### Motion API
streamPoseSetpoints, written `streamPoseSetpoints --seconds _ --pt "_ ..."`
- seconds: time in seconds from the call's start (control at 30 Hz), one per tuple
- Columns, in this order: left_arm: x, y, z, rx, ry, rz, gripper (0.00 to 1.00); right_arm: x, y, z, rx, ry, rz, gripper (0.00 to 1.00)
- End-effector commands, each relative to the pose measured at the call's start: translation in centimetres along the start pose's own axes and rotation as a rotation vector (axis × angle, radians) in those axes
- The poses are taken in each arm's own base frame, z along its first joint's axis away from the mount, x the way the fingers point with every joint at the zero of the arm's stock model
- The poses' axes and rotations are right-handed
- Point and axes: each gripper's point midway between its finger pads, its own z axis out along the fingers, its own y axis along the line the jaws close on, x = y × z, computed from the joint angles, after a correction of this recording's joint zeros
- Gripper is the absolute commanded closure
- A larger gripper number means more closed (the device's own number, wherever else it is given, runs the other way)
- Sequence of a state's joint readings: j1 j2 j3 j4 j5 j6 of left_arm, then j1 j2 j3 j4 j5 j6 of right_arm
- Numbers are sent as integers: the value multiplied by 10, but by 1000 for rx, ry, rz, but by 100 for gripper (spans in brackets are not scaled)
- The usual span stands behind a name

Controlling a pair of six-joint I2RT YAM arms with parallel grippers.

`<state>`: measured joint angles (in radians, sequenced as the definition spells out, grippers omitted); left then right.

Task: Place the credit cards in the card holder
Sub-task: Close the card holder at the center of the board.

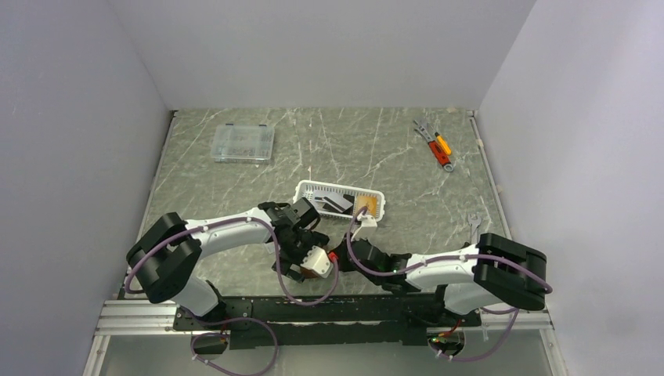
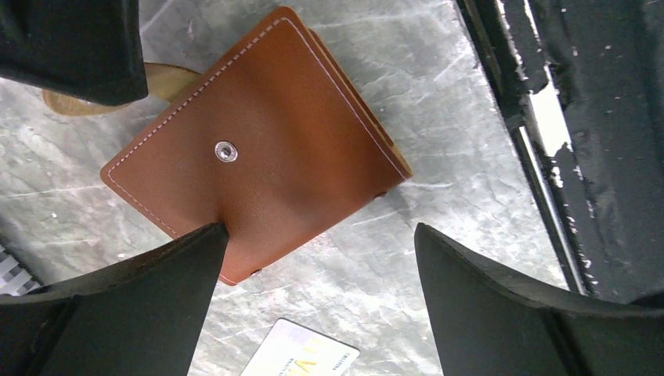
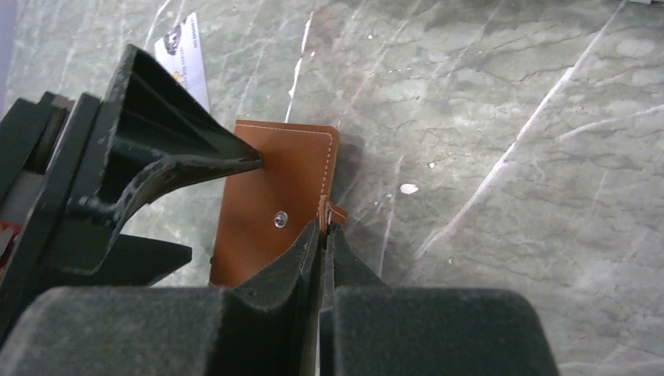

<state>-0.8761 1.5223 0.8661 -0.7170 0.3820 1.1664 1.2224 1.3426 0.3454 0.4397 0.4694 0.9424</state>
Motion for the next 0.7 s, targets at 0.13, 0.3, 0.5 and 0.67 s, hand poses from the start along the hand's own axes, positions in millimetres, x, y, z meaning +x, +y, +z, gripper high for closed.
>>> streamPoseSetpoints --seconds 0.13,0.3,0.5,0.67 --pt "18 1 7 -22 75 -19 1 -5 3 10 40 146 49 97" --pt "17 0 9 -14 70 -22 1 -9 3 13 23 184 73 78" --pt "19 -1 10 -27 66 -18 2 -21 3 19 50 219 84 66" --pt "18 1 9 -37 72 -18 1 -25 9 24 75 280 49 58"
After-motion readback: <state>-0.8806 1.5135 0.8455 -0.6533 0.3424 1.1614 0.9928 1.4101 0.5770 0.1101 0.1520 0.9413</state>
